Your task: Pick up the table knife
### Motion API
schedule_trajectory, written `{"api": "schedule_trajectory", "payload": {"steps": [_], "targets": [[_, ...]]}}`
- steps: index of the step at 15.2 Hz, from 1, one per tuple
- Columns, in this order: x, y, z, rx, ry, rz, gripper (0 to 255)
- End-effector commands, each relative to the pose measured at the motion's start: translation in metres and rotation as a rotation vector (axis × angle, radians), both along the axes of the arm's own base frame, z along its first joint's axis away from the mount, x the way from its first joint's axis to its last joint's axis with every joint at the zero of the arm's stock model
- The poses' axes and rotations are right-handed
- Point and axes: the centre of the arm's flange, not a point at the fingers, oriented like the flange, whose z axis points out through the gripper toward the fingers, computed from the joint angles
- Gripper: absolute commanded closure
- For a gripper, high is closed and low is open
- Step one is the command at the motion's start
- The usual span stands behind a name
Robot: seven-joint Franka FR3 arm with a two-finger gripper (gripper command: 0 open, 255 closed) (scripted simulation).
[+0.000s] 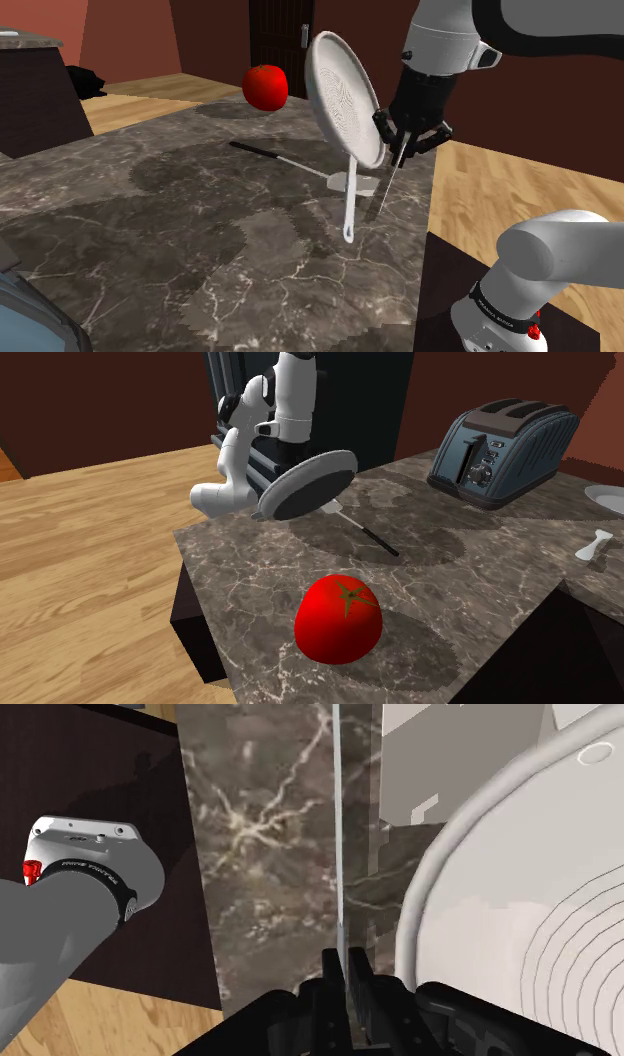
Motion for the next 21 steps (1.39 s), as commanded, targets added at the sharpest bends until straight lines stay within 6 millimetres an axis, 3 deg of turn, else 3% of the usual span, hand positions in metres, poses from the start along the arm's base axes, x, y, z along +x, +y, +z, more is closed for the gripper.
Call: {"api": "schedule_trajectory", "payload": {"steps": [1, 5, 21], "targets": [[0.000, 0.000, 0.000, 0.000, 0.001, -0.001, 255], [-0.001, -0.001, -0.002, 0.000, 0.001, -0.001, 255], [-0.001, -0.001, 0.078, 0.000, 0.001, -0.001, 255]]}}
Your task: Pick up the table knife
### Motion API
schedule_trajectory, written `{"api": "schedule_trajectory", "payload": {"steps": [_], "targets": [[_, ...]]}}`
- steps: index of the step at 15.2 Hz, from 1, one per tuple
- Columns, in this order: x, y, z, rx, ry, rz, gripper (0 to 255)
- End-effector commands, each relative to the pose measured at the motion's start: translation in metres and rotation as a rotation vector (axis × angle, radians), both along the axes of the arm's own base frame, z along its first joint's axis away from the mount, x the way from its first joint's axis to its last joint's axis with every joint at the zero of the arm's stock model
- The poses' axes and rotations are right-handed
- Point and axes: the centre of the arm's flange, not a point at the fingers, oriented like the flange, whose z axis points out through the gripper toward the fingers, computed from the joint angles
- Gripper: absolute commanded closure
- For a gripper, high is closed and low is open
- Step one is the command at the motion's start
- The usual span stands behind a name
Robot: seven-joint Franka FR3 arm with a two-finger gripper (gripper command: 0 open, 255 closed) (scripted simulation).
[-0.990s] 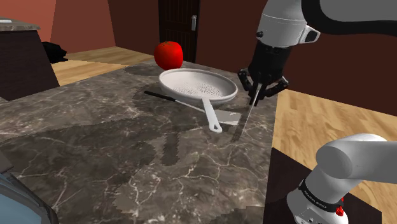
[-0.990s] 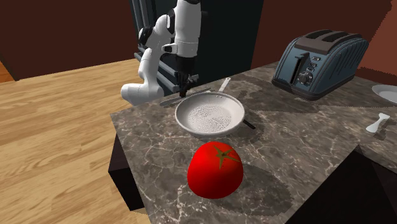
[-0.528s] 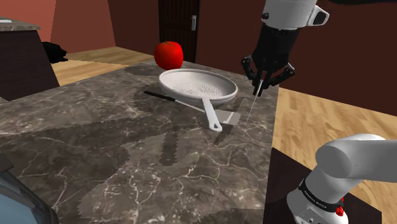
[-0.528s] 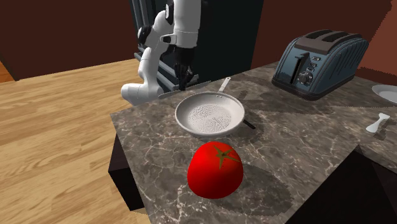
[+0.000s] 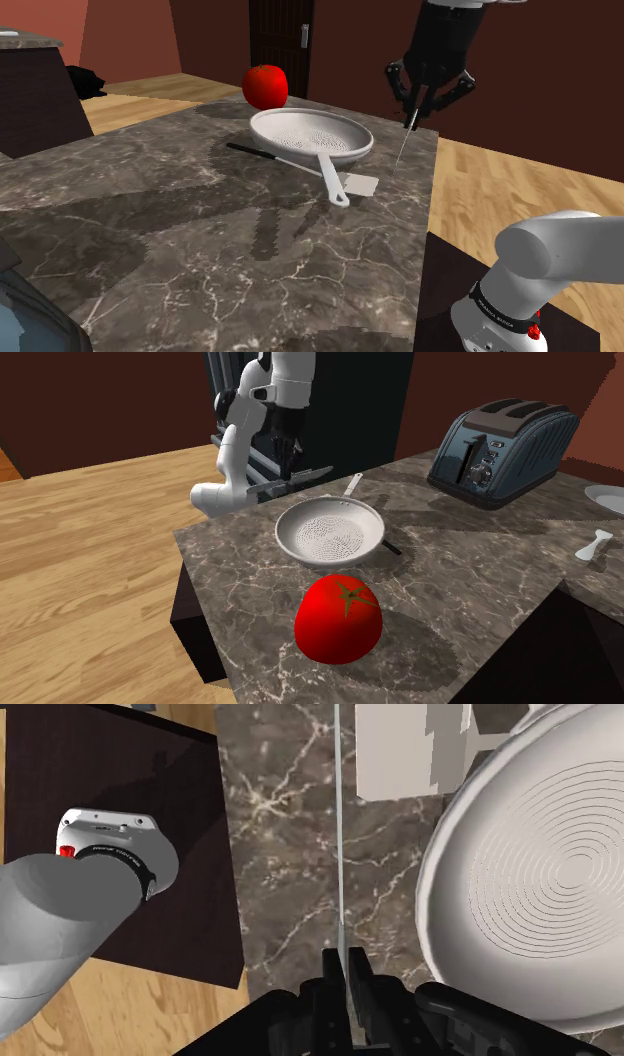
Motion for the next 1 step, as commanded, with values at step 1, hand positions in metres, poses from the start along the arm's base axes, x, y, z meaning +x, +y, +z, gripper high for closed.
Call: {"api": "schedule_trajectory", "payload": {"steps": [1], "targets": [[-0.0002, -0.0002, 0.0032, 0.000, 0.000, 0.000, 255]]}}
